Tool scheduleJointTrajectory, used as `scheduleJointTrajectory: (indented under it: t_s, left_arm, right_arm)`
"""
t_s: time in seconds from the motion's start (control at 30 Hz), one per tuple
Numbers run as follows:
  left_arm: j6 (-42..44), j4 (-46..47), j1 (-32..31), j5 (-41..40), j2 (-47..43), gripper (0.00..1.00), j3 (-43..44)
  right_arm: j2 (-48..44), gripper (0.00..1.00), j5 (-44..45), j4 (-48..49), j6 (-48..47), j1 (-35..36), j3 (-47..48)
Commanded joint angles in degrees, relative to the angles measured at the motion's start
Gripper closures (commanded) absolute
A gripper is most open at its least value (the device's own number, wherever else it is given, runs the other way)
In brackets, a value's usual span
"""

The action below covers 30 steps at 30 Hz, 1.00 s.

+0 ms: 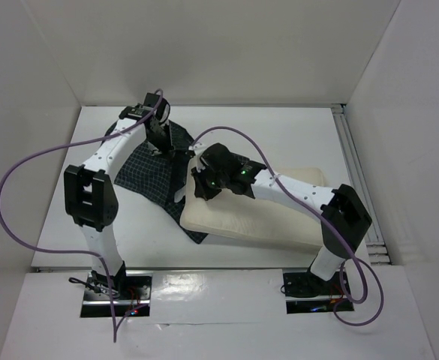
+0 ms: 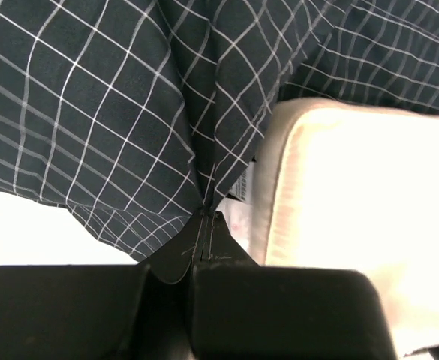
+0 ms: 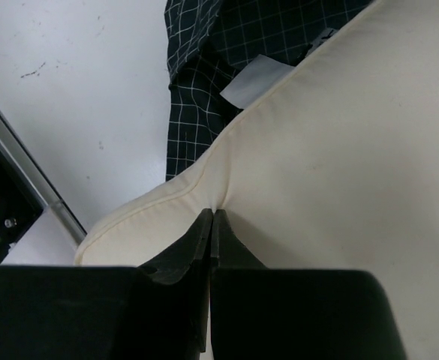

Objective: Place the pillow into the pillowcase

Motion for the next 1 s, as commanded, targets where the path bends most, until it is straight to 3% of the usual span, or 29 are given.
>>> scheduleJointTrajectory:
  t_s: [0.0,0.53,0.67,0.97]
  left_arm:
    - [1.75,-1.28,-0.13,3.95,-3.59,1.0,0.21]
    - [3.42,-1.28,-0.13,6.76,-9.21,1.0,-5.5]
    - [3.42,-1.28,-0.66,6.76,-9.21,1.0,-6.55]
    - [3.95,-1.28,-0.66,8.69,-10.36,1.0,-7.08]
  right_arm:
    - [-0.78,1.0,1.16,0.77,-1.6,-0.3,3.57]
    - [9.87,1.0,6.17,1.37,-5.47,-0.3,18.78]
    - [12.24,1.0,10.22,0.86,-3.19,-3.1,22.21]
    - [19.01,1.0,9.69,1.9,2.26,-5.22,26.52]
